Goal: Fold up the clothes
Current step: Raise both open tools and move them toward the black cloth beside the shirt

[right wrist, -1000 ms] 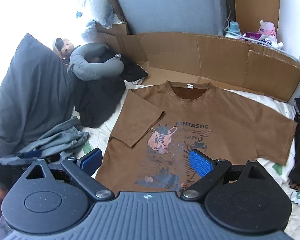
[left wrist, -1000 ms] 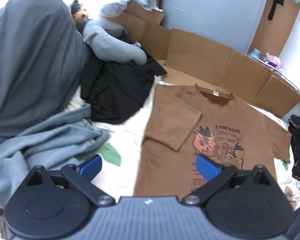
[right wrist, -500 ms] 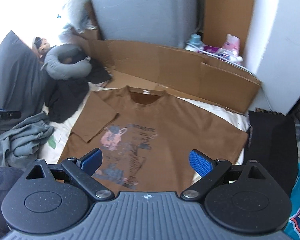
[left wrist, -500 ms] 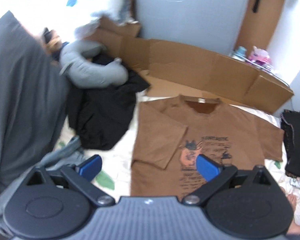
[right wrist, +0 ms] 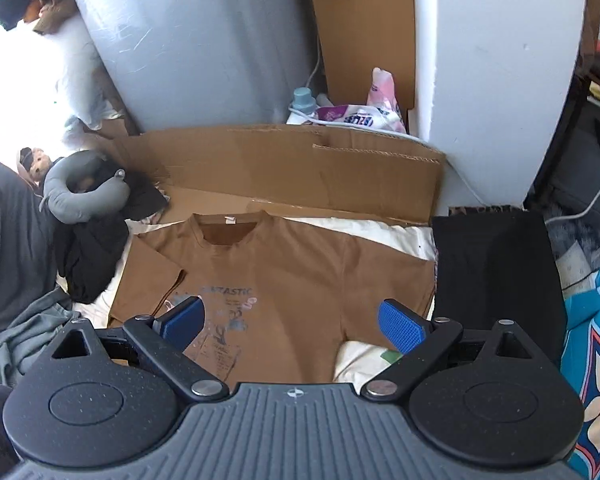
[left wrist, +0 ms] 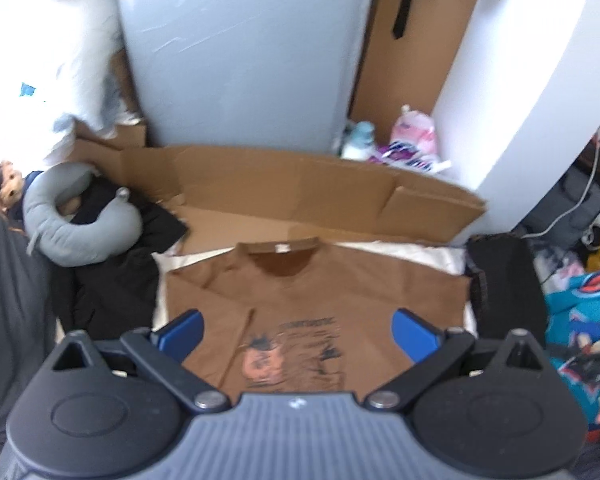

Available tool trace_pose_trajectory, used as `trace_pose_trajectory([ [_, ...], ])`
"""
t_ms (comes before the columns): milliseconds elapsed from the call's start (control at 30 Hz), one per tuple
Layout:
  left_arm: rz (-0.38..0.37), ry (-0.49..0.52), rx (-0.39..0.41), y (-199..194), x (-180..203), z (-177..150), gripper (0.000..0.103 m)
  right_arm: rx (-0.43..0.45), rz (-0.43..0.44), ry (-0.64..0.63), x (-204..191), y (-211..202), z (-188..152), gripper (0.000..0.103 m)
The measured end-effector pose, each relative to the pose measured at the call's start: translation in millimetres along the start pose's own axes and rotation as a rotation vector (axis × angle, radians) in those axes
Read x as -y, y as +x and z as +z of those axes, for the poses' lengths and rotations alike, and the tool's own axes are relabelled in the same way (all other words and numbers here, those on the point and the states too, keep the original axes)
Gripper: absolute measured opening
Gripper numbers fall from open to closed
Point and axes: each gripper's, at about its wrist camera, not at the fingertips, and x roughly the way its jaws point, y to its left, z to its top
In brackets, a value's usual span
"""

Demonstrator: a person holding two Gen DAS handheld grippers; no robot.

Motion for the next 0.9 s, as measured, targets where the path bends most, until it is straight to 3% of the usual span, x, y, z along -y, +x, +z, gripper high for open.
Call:
trace_pose_trajectory([
  [133,-0.007,-0.005,0.011,-9,27,15,0.102,0.006,0.058,0.034,20,-10,5,0.097],
  [400,-0.02,-0.031,0.022,0,74,33,0.102,0.034,0.074,0.094,44,-26,6,0.097],
  [533,-0.003,-0.007,0.02,18,103,33,0.102,0.007,0.057,0.125,53,-17,6,0.097],
  [900,-0.043,0.082,-0.015,89,166,7,0.102,-0.071,0.016,0.039,49,31,-1,0.097],
])
